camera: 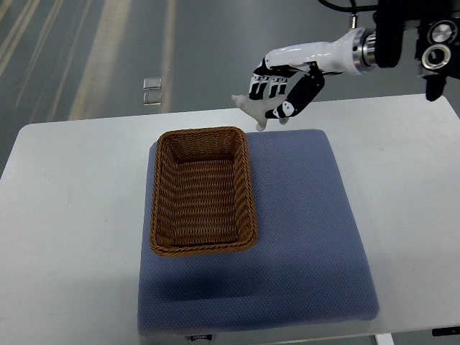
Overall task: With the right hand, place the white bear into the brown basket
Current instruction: 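Lift the bear with the right hand and carry it over the basket, then lower the held bear into the wicker basket with the right hand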
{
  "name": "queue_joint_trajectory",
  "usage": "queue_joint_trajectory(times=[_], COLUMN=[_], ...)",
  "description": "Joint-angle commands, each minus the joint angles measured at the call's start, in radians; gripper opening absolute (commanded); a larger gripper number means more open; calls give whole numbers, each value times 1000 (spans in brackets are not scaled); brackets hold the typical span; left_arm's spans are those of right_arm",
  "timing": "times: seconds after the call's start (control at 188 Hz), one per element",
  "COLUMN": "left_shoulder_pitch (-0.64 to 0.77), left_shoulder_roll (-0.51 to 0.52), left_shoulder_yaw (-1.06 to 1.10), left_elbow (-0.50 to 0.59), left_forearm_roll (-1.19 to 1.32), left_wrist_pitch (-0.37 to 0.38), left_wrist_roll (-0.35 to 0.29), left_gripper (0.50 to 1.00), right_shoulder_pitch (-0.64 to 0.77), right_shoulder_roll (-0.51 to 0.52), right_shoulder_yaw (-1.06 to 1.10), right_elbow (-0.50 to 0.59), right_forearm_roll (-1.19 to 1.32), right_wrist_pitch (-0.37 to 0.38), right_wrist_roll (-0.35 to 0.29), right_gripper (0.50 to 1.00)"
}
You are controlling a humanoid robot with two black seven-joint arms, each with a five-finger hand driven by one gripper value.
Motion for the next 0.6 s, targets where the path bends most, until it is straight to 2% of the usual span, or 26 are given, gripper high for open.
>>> queue_joint_trajectory(times=[0.0, 0.144, 0.277, 0.452, 0.596], left_shoulder_pitch=[0, -3, -3, -5, -3], left_shoulder_roll=[0, 0, 0, 0, 0], left_shoulder_yaw=[0, 0, -2, -2, -2], left_elbow=[0, 2, 4, 5, 5], left_forearm_roll=[0, -1, -1, -1, -1], left_wrist_pitch=[0, 0, 2, 2, 2], left_wrist_roll=[0, 0, 0, 0, 0], left_gripper=[1000, 1000, 1000, 1000, 1000], right_shoulder_pitch=[1, -10, -62, -131, -180], right_shoulder_roll=[141, 351, 476, 566, 572], right_shoulder_yaw=[-36, -70, -84, -85, -85], right_elbow=[-113, -252, -352, -447, -476], right_forearm_roll=[0, -3, -12, -21, -24], right_wrist_pitch=[-27, -58, -69, -75, -113], right_wrist_roll=[0, 0, 0, 0, 0], right_gripper=[500, 500, 500, 500, 500])
